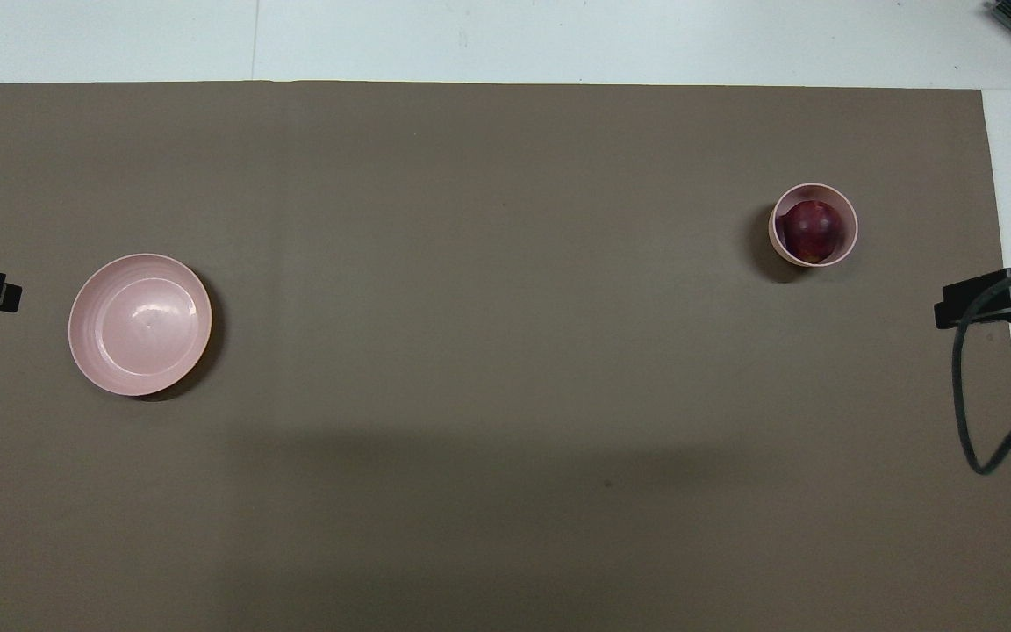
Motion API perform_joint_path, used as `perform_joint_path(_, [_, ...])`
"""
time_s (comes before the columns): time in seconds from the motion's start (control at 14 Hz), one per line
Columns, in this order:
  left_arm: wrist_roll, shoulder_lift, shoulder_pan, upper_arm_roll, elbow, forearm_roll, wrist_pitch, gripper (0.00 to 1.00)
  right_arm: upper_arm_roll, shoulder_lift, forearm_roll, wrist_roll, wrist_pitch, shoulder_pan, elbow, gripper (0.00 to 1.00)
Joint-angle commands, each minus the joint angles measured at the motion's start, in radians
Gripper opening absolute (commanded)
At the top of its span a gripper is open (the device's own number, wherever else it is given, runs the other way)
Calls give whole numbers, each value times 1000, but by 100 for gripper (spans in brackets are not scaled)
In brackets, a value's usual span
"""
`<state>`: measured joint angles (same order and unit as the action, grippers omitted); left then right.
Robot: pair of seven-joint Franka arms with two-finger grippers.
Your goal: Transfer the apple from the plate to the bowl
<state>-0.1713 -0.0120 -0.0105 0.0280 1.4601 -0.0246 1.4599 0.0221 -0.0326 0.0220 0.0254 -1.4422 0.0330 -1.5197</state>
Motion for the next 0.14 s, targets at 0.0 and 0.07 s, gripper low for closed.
perform_joint_path(0.0, [7,-11,-11,12,14,17,-3,100,6,13,4,-22,19,7,24,100])
perform_joint_path(0.07, [7,-11,-11,10,14,17,-3,100,6,13,4,-22,16,8,24,100])
